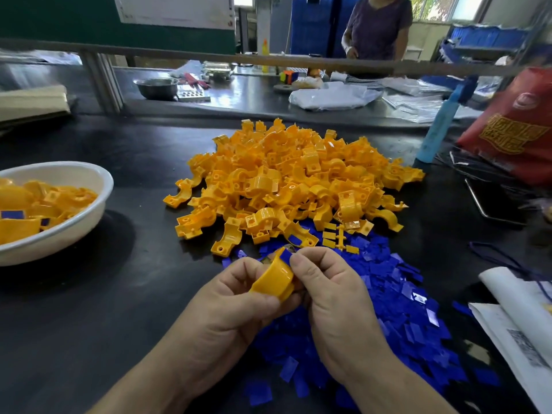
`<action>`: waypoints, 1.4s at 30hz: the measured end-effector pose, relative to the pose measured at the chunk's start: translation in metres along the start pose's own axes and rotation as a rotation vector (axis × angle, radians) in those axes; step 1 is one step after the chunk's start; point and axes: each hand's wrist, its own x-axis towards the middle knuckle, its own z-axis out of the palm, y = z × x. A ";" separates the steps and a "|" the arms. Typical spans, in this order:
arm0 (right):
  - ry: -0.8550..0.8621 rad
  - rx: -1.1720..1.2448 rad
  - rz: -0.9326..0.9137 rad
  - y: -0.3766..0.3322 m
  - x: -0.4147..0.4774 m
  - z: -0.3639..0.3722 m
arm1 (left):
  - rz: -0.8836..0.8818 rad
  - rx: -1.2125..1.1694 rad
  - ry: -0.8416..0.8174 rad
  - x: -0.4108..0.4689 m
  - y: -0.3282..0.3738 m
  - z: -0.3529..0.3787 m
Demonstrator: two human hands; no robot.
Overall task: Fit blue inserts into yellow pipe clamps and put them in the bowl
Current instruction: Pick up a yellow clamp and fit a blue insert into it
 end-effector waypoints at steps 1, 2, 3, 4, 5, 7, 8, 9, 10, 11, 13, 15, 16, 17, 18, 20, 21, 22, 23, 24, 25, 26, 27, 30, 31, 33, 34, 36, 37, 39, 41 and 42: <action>-0.009 0.009 0.012 0.000 0.000 -0.001 | 0.001 0.010 -0.017 0.000 0.000 0.000; -0.024 0.015 0.025 -0.001 0.001 -0.002 | 0.003 0.022 -0.027 0.000 -0.001 -0.001; -0.040 0.014 0.034 -0.001 0.001 -0.003 | 0.006 0.042 -0.027 -0.001 -0.002 -0.002; -0.053 0.008 0.037 -0.002 0.001 -0.004 | 0.011 0.082 -0.017 -0.001 -0.002 -0.003; -0.058 0.004 0.036 -0.003 0.001 -0.005 | 0.017 0.151 0.001 0.000 -0.002 -0.004; -0.048 -0.001 0.027 -0.005 0.002 -0.006 | 0.024 0.335 0.049 0.000 -0.001 -0.005; -0.039 -0.009 0.020 -0.006 0.002 -0.007 | 0.022 0.408 0.072 0.000 0.000 -0.005; -0.035 -0.019 0.011 -0.007 0.002 -0.008 | 0.013 0.456 0.088 -0.001 0.001 -0.004; -0.039 -0.033 -0.002 -0.008 0.001 -0.008 | -0.001 0.493 0.100 -0.001 0.003 -0.003; -0.053 -0.054 -0.021 -0.008 0.001 -0.008 | -0.019 0.520 0.116 -0.002 0.003 -0.003; -0.097 -0.144 -0.085 -0.010 -0.002 -0.008 | -0.036 0.510 0.146 -0.003 0.004 -0.001; -0.156 -0.270 -0.156 -0.011 -0.005 -0.005 | -0.021 0.471 0.159 -0.003 0.006 0.000; -0.183 -0.322 -0.180 -0.011 -0.006 -0.003 | -0.013 0.462 0.168 -0.003 0.007 0.000; -0.200 -0.362 -0.195 -0.010 -0.007 -0.002 | -0.009 0.460 0.177 -0.003 0.008 -0.001; -0.204 -0.392 -0.207 -0.009 -0.007 -0.001 | -0.009 0.464 0.183 -0.003 0.009 -0.001; -0.197 -0.422 -0.215 -0.007 -0.007 0.000 | -0.011 0.480 0.188 -0.003 0.008 -0.003; -0.195 -0.419 -0.209 -0.007 -0.007 0.000 | -0.010 0.482 0.194 -0.003 0.008 -0.004; -0.197 -0.409 -0.198 -0.007 -0.007 -0.001 | -0.010 0.476 0.200 -0.002 0.007 -0.004; -0.203 -0.400 -0.187 -0.007 -0.007 -0.001 | -0.012 0.466 0.205 -0.002 0.007 -0.005; -0.209 -0.398 -0.179 -0.008 -0.007 -0.002 | -0.013 0.457 0.206 -0.002 0.006 -0.005; -0.214 -0.402 -0.176 -0.008 -0.007 -0.002 | -0.013 0.452 0.206 -0.002 0.006 -0.005; -0.216 -0.410 -0.178 -0.008 -0.007 -0.002 | -0.012 0.448 0.207 -0.002 0.006 -0.005; -0.214 -0.421 -0.182 -0.007 -0.007 -0.003 | -0.012 0.446 0.207 -0.002 0.007 -0.005; -0.202 -0.456 -0.215 -0.007 -0.008 -0.002 | -0.013 0.435 0.199 -0.003 0.007 -0.005; -0.201 -0.466 -0.227 -0.007 -0.008 -0.002 | -0.011 0.441 0.196 -0.003 0.007 -0.004; -0.203 -0.473 -0.247 -0.007 -0.009 -0.002 | 0.007 0.467 0.194 -0.004 0.007 -0.004; -0.205 -0.472 -0.257 -0.008 -0.010 -0.002 | 0.024 0.480 0.191 -0.004 0.007 -0.003; -0.209 -0.473 -0.282 -0.008 -0.011 -0.002 | 0.059 0.510 0.189 -0.005 0.007 -0.002; -0.212 -0.475 -0.294 -0.008 -0.011 -0.002 | 0.073 0.523 0.190 -0.006 0.007 -0.002; -0.216 -0.480 -0.303 -0.008 -0.011 -0.003 | 0.090 0.542 0.196 -0.006 0.006 -0.002; -0.217 -0.489 -0.292 -0.007 -0.010 -0.003 | 0.087 0.563 0.206 -0.005 0.005 -0.003; -0.215 -0.510 -0.299 -0.006 -0.010 -0.002 | 0.081 0.573 0.214 -0.005 0.005 -0.003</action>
